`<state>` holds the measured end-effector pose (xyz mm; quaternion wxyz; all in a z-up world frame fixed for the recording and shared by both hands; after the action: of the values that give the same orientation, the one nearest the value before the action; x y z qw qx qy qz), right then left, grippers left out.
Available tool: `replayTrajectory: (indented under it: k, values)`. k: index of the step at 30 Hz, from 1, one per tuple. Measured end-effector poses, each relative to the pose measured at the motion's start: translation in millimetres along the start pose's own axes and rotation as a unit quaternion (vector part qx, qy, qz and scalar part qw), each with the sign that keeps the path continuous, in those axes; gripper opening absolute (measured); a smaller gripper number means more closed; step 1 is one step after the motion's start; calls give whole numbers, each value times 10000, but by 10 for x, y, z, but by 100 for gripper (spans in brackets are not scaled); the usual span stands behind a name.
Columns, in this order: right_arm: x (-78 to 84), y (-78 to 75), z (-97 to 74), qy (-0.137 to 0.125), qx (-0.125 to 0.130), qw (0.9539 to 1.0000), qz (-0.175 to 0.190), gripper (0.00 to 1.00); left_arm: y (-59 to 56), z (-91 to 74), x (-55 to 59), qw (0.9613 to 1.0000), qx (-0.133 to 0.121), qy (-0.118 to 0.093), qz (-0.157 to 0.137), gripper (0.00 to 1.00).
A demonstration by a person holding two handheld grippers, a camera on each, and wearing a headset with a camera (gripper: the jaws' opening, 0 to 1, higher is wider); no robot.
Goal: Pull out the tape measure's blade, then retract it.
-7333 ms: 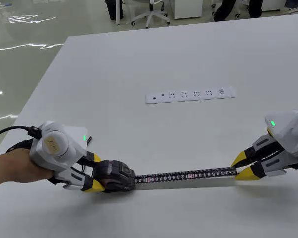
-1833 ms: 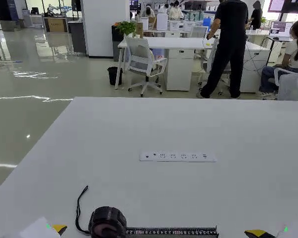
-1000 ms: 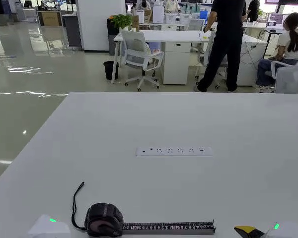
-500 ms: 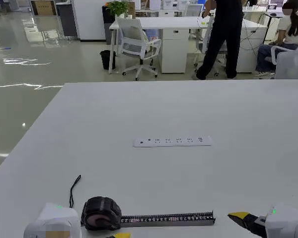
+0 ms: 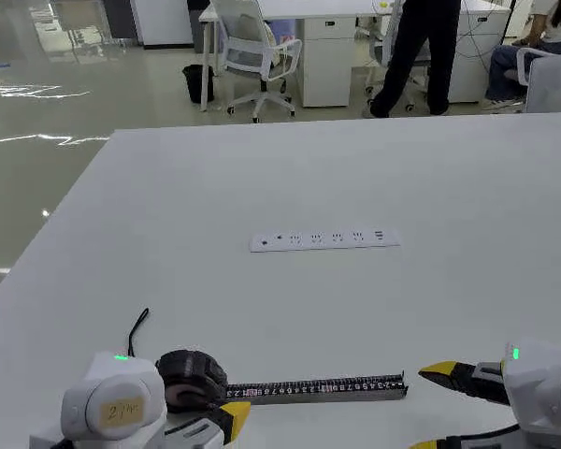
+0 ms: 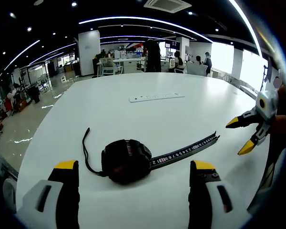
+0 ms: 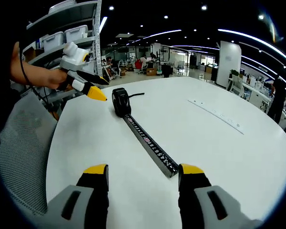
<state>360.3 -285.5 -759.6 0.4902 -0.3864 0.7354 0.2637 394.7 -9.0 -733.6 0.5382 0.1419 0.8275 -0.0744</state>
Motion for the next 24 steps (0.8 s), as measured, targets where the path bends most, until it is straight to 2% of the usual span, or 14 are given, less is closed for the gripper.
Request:
replayTrajectory:
  k: [2, 8, 11, 21, 24]
  values:
    - [20, -60, 21, -7, -34, 10000, 56, 59, 9, 29, -2, 10000, -60, -12, -29, 94]
    - [55, -153, 66, 34, -252, 9997, -67, 54, 35, 98, 14, 9998, -184, 20, -117, 94]
    - [67, -201, 87, 50, -363, 9992, -134, 49, 38, 132, 23, 9997, -202, 46, -132, 93]
    - [92, -317, 197, -72, -593, 9981, -181, 44, 68, 238, 42, 9993, -300, 122, -184, 91]
    - [124, -351, 207, 38, -709, 9971, -271, 42, 77, 248, 33, 9992, -306, 145, -193, 90]
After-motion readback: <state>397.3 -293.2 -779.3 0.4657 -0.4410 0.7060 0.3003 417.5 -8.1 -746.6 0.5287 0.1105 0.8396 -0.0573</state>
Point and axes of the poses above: the centre of the closed fingertips' face, and the gripper's own axes: z roughly forward along the fingers, y roughly to its left, x roughly out of its underside, the point moved 3 cm from there along -z, roughly backward along the fingers, and after that the axes turned 11 degrees about -y, right-handed, at the moved point
